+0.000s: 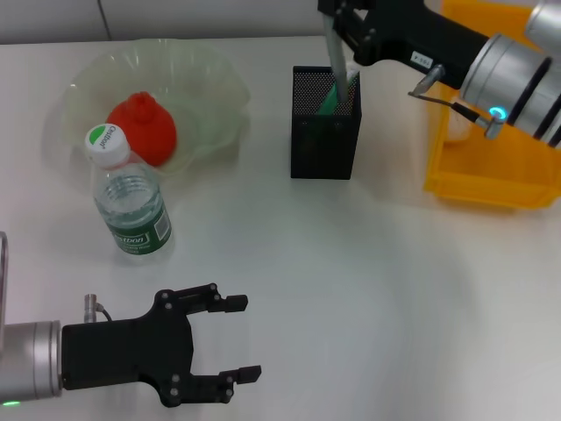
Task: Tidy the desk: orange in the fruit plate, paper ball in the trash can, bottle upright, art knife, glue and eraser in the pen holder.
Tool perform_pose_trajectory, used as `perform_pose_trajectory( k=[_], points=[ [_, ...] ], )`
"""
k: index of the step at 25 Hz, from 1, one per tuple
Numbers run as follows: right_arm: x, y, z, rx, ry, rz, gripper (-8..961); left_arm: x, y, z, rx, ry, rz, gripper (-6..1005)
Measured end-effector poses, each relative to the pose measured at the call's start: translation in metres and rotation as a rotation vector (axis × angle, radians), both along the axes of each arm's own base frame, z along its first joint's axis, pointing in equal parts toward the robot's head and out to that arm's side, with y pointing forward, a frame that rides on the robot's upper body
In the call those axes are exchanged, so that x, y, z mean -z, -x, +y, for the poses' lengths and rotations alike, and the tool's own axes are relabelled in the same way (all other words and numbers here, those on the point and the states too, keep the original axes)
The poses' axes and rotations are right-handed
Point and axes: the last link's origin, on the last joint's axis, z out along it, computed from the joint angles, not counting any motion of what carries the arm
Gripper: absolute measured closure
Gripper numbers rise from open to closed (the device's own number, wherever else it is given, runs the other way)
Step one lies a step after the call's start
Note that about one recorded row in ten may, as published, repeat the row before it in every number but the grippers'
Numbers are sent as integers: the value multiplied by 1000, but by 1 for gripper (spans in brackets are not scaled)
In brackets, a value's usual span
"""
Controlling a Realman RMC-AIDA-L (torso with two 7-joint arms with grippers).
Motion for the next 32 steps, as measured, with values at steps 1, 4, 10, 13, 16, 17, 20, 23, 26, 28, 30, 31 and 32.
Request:
perform_pose_trajectory(
  k=[1,4,10,13,16,17,20,23,26,28,30,31,32],
  points=[
    [0,0,0,0,0,0,816,0,0,0,0,0,0,214],
    [4,-2,0,-2,-1,-16,812,0,0,0,1,0,0,214],
    [6,-5,-1,10,0,-25,801,1,0,0,-5,0,0,214],
    [7,-7,-1,19,1,-29,795,2,0,1,-5,1,0,214],
    [7,-9,-2,24,0,-27,790,2,0,1,-5,1,0,214],
    [7,-10,-3,26,1,-26,788,2,0,1,-2,-2,-1,214],
    [6,-14,-8,25,4,-17,739,2,-1,0,2,-4,-6,214],
    [-1,-21,-22,-3,1,16,669,2,0,-1,1,-4,-7,214],
    [-13,-36,-47,-30,-8,63,598,1,1,-2,-7,-8,-9,214],
    [-21,-49,-65,-36,-16,88,561,-1,2,-3,-10,-10,-10,214],
    [-29,-64,-85,-35,-9,94,532,-1,2,-3,-8,-7,-12,214],
    [-32,-71,-96,-46,7,85,517,-2,2,-3,-6,-4,-14,214],
    [-33,-78,-108,-58,28,69,503,-3,1,-4,-3,-1,-18,214]
  ],
)
